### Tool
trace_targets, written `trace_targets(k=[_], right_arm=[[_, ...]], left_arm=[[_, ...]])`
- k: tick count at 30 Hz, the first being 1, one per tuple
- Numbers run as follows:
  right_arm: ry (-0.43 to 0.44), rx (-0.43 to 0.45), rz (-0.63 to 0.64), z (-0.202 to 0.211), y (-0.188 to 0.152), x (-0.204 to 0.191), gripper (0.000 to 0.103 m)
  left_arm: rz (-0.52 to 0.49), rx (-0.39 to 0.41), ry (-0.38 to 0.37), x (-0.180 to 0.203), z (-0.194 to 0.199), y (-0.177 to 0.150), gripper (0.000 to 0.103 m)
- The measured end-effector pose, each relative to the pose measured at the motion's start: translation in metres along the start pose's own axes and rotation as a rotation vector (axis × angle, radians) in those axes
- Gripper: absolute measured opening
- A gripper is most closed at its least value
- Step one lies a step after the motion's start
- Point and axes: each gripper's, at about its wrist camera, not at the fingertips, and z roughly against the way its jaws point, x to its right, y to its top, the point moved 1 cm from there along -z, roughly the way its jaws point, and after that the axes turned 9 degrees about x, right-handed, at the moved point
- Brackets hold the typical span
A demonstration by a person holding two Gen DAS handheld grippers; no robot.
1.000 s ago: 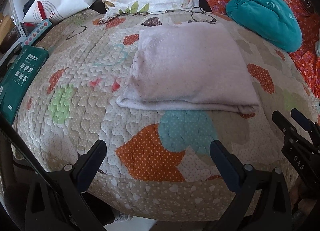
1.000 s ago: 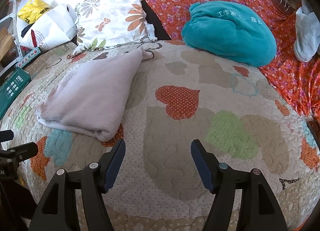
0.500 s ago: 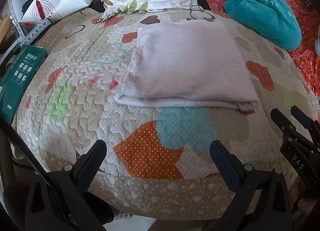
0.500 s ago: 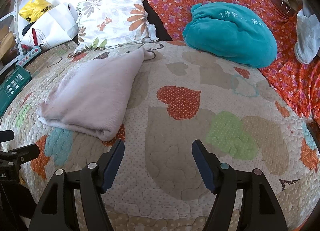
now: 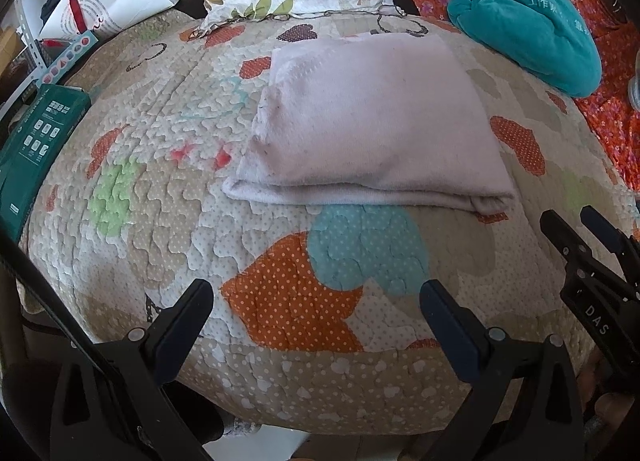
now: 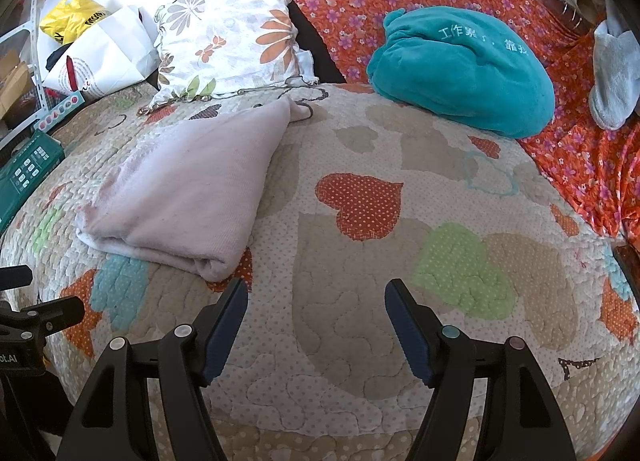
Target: Fold small clothes
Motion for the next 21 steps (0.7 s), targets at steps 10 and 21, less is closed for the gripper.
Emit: trace_targets(k=[10,21], right_arm=[[-0.006,0.01,0.021,0.0018,-0.0001,-0.0042,0.077],[-0.01,0.013,0.022,0.0022,-0.0002,-0.0042,0.078]], left_arm=[[-0.002,-0.008,-0.015,0.0007,-0.0011,-0.0027,0.102],[-0.009,-0.012,-0.021,0.0017,-0.0019,-0.0043,0.102]])
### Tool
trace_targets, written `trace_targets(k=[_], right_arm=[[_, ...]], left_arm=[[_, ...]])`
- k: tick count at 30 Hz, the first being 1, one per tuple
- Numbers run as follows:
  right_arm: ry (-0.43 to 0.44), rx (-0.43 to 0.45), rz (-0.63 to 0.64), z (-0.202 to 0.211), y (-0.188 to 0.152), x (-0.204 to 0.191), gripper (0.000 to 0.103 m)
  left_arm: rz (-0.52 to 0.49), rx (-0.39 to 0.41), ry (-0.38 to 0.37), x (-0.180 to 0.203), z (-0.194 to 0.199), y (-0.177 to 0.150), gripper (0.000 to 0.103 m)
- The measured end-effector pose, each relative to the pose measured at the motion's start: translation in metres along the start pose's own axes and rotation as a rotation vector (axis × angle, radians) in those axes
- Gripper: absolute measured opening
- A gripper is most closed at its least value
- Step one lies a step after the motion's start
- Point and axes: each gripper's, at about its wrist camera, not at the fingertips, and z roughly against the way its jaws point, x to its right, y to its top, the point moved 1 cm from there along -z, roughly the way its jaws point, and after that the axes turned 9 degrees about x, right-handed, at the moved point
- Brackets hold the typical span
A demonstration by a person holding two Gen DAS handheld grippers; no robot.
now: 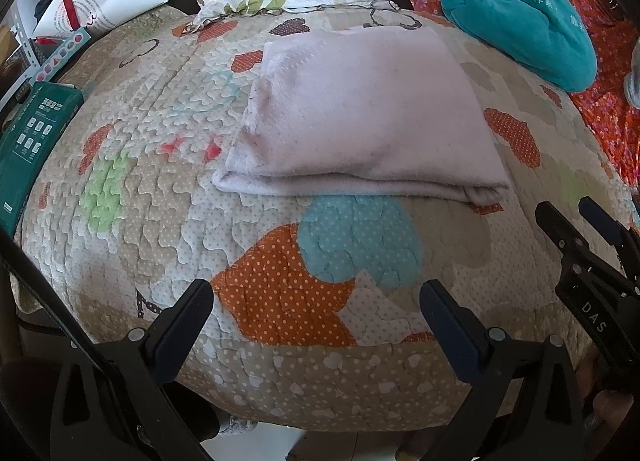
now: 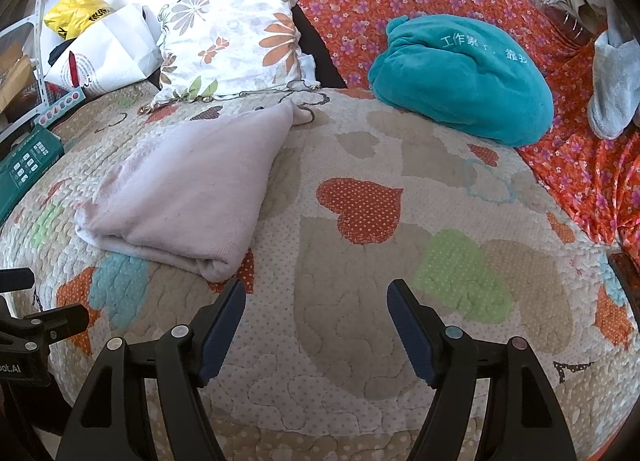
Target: Fold small clothes
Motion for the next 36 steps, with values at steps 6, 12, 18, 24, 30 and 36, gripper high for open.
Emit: trace_targets(k=[6,12,18,24,30,36], right_arm=[[-0.001,0.001,-0.001,0.001,0.0,0.0,0.079],[-0.002,0.004,0.002,0.0,-0.001,0.0,0.08],[-0.003,0.001,0.01,0.0,-0.002,0.0,0.08],[-0.002,0.0,0.015,-0.001,-0.002,0.0,0.08],[-0.001,0.001,0.021,-0.002,-0.002,-0.001,0.081],[0.001,0.004,0.029,-0.002,-0.002,-0.002,0.081]], left_arm=[[0.004,-0.009,-0.005,-0.001,-0.001,-0.001,0.102],[-0.001,-0.018,-0.004,-0.001,-0.003,-0.003,0.102],[-0.008,-0.028,-0.014,0.0,-0.004,-0.006,0.102],[-0.003,-0.034,-0.021,-0.002,-0.005,-0.006,0.102],[-0.003,-0.043,-0.026,-0.002,-0.008,-0.007,0.102],[-0.004,-0.051,-0.028,-0.001,-0.01,-0.008,0.102]])
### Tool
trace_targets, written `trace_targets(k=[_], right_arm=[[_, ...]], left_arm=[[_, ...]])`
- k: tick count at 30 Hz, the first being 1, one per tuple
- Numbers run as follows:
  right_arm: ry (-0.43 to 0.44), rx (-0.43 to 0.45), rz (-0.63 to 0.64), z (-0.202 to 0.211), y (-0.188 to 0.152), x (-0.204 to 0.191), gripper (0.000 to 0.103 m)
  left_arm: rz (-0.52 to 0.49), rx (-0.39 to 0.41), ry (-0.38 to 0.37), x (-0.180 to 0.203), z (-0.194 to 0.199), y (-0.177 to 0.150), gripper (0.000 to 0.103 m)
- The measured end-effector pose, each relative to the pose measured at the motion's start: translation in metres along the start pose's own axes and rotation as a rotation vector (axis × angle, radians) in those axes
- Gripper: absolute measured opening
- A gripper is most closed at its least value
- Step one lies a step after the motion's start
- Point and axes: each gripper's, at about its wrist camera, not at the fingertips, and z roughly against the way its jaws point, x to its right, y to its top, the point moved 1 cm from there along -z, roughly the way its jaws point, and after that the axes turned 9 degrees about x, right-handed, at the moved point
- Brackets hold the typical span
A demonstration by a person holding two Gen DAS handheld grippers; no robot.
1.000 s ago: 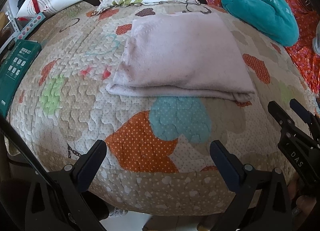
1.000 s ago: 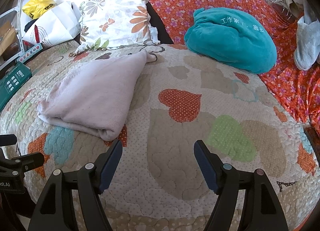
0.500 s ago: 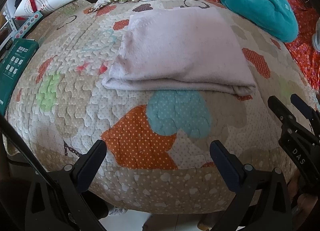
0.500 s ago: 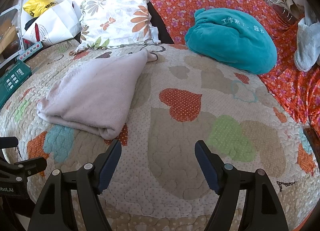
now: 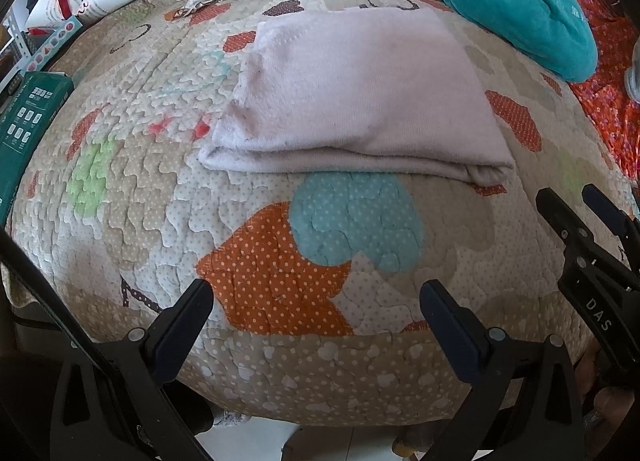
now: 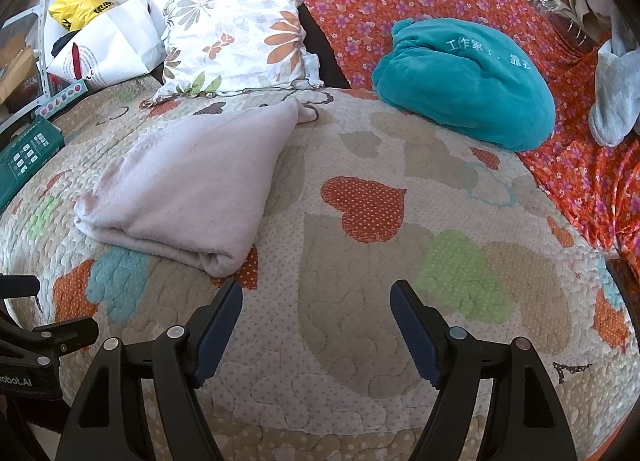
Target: Fold small clothes
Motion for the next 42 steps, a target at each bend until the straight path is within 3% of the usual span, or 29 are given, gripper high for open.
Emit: trace_targets(k=[42], right_arm=[[-0.002,0.014,0.007,0.0036,0.0009,-0.0041,0.081]], left_arm=[[0.006,-0.006,-0.016,-0.0035,-0.0027,-0.0012,0.102]])
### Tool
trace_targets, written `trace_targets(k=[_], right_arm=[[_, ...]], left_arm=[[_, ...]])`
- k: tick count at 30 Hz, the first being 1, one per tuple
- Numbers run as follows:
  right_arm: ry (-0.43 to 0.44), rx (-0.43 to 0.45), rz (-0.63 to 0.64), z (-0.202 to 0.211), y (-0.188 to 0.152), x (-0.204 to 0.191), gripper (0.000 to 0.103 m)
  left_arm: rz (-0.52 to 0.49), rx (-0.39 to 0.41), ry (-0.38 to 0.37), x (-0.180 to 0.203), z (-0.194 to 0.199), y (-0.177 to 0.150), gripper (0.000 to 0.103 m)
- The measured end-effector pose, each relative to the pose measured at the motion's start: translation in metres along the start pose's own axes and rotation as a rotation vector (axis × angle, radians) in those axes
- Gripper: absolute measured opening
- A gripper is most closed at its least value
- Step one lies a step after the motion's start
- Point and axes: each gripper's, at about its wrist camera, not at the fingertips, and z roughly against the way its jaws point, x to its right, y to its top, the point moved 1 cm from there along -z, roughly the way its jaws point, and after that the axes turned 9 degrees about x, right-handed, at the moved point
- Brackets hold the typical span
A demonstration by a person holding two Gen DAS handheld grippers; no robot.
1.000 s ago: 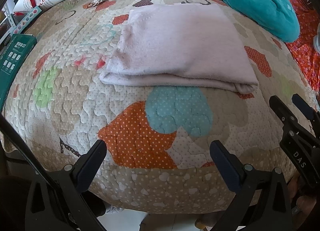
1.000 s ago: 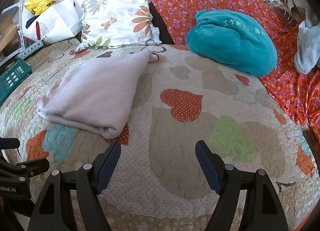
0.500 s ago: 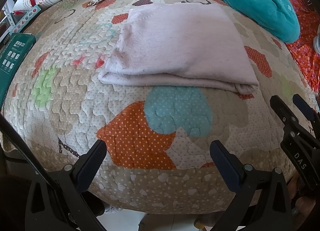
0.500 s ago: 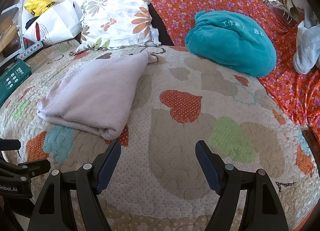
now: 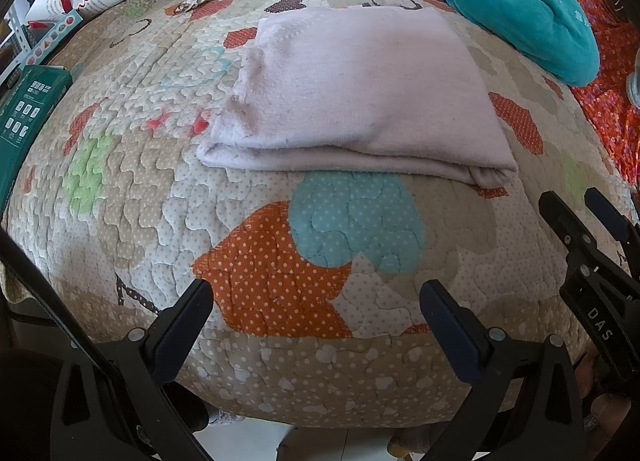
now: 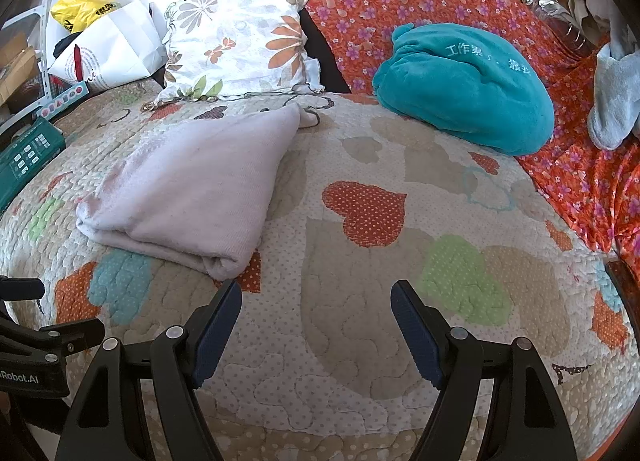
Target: Fold small clothes
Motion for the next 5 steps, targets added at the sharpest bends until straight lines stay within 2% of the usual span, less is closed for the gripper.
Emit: trace_targets(k=[5], right_arm=[[0.002,-0.002,0.003,-0.0002,-0.0004,-0.0019,0.082]], left_arm=[[-0.011,0.017,0.008,0.0029,0.0026,0.0003,0.102]])
